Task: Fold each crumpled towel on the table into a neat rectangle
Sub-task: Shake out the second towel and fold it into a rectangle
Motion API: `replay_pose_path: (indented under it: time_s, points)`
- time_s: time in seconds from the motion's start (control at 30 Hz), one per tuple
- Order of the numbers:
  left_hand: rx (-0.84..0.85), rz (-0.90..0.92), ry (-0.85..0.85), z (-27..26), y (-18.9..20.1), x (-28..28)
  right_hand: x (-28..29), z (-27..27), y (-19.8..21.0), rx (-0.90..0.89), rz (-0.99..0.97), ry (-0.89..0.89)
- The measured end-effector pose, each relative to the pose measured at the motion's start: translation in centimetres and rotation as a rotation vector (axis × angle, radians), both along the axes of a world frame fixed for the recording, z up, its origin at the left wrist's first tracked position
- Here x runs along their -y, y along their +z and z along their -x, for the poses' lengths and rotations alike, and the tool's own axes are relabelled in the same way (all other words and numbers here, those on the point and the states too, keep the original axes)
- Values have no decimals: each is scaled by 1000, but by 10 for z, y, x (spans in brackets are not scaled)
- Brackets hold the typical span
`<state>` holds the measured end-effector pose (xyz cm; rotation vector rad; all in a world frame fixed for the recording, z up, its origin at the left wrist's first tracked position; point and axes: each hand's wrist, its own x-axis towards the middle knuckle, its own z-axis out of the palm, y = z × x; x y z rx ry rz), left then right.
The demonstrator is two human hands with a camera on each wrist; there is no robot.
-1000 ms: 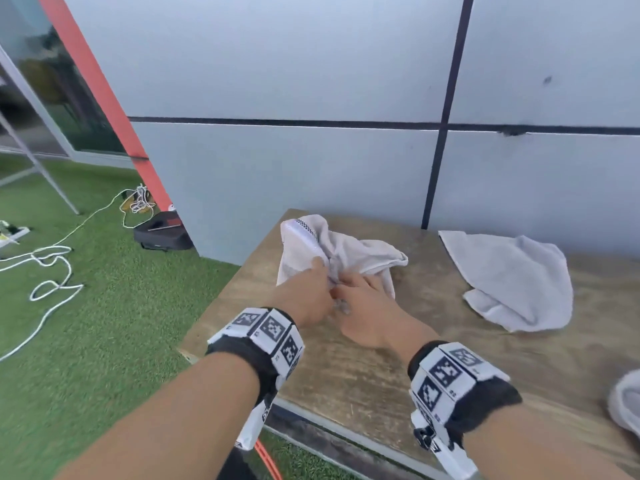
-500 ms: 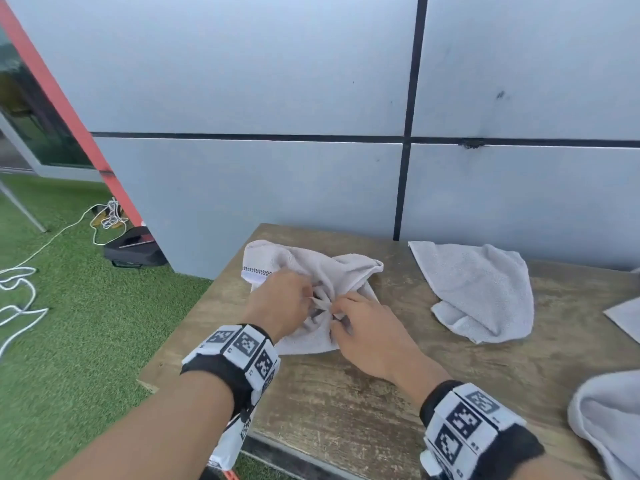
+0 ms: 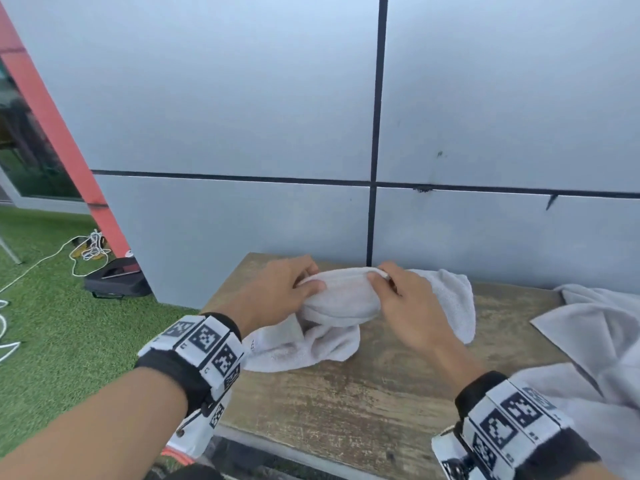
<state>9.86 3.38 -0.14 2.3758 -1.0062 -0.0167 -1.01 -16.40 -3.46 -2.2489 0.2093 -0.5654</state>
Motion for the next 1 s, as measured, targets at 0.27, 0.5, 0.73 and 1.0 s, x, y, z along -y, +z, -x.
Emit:
replay_pose_path:
  time_s: [0.27, 0.5, 0.73, 1.0]
  points:
    - [87, -4, 187, 11, 21, -37, 40, 47, 32, 158, -218, -235]
    - [145, 127, 335, 38, 58, -29, 38, 97, 46, -75, -166, 69]
    - [-29, 426, 51, 73, 90, 11, 2, 115, 70, -178, -44, 307]
    - [-46, 386, -119, 105, 87, 57, -14, 88, 68, -2, -28, 162]
